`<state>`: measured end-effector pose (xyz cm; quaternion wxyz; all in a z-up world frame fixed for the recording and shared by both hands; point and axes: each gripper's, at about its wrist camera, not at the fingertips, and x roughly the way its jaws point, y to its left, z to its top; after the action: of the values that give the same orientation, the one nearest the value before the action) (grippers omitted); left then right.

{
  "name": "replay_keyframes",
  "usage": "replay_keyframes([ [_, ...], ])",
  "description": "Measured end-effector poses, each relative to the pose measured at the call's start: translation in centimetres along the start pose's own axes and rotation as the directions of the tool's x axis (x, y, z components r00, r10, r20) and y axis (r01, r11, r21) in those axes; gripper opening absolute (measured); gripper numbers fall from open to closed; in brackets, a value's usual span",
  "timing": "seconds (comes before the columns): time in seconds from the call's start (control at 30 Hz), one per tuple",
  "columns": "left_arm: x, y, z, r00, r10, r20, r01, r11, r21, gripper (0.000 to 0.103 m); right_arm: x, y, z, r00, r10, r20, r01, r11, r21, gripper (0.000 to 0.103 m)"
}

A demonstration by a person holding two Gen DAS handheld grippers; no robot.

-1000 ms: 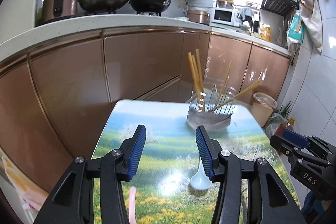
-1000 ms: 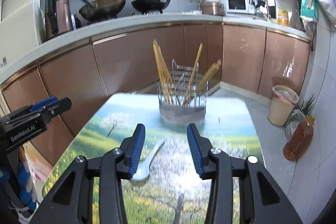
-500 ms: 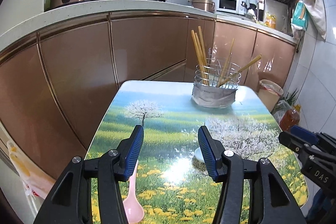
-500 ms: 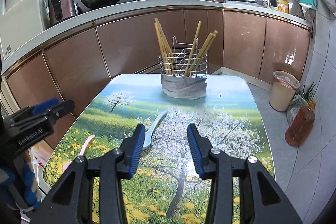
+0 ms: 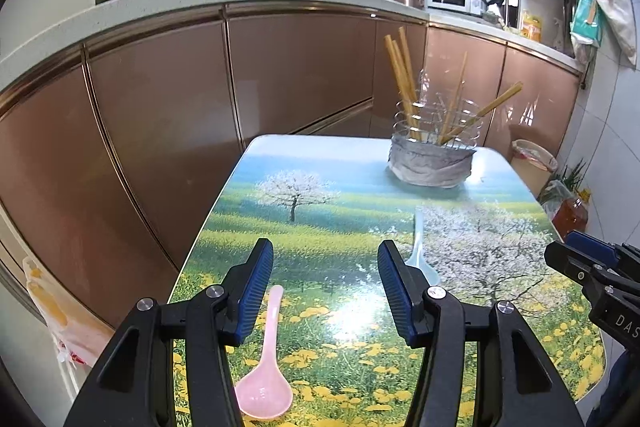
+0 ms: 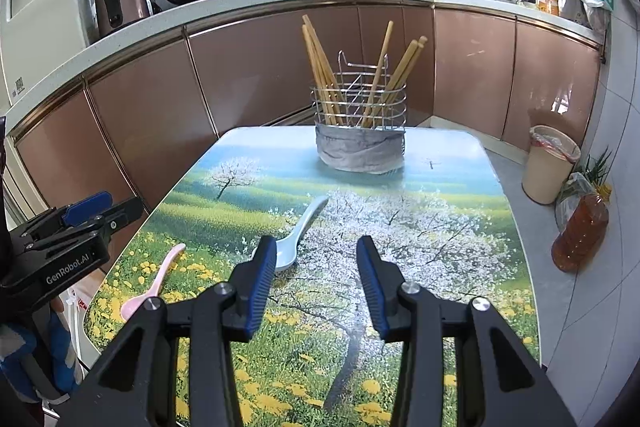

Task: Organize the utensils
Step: 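Close the left tool on the pink spoon while the right tool grasps the blue spoon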

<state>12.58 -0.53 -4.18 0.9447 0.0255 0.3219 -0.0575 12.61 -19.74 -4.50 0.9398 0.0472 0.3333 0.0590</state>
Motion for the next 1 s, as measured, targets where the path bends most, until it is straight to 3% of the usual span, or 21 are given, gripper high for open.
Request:
replay_keyframes([
  [0.2,2.4,2.4,0.1,0.996,-0.003,-0.085,0.001,1.0,-0.03,0.054,3.9,0.1,1.2,0.994,0.034,-0.102,-0.034,0.999,-0.002,0.04],
  [0.37,5.0,7.1,0.0,0.979,-0.017,-0.201,-0.005,0.994,-0.108,0.054,8.6,-0.1,2.5,0.971,0.08,-0.224,-0.077,0.997,0.021,0.04],
  [0.53,8.2,10.6,-0.5,0.934,-0.089,-0.346,0.023,0.982,-0.189,0.054,12.7,0.1,3.5,0.942,0.116,-0.315,-0.107,0.993,0.045,0.04],
  [0.6,9.3,10.6,-1.0,0.904,-0.144,-0.402,0.065,0.977,-0.204,0.054,14.2,0.3,3.8,0.929,0.132,-0.346,-0.12,0.991,0.057,0.04],
  [0.7,10.4,9.8,-1.9,0.871,-0.167,-0.462,0.092,0.979,-0.182,0.054,16.5,0.4,4.5,0.901,0.153,-0.405,-0.129,0.988,0.085,0.04],
  [0.87,11.7,8.6,-2.9,0.845,-0.155,-0.513,0.098,0.986,-0.136,0.054,20.0,0.2,4.6,0.853,0.163,-0.496,-0.116,0.985,0.124,0.04],
  [1.0,12.6,8.3,-3.5,0.83,-0.15,-0.538,0.097,0.987,-0.126,0.054,21.2,0.3,4.7,0.84,0.154,-0.521,-0.1,0.986,0.13,0.04],
])
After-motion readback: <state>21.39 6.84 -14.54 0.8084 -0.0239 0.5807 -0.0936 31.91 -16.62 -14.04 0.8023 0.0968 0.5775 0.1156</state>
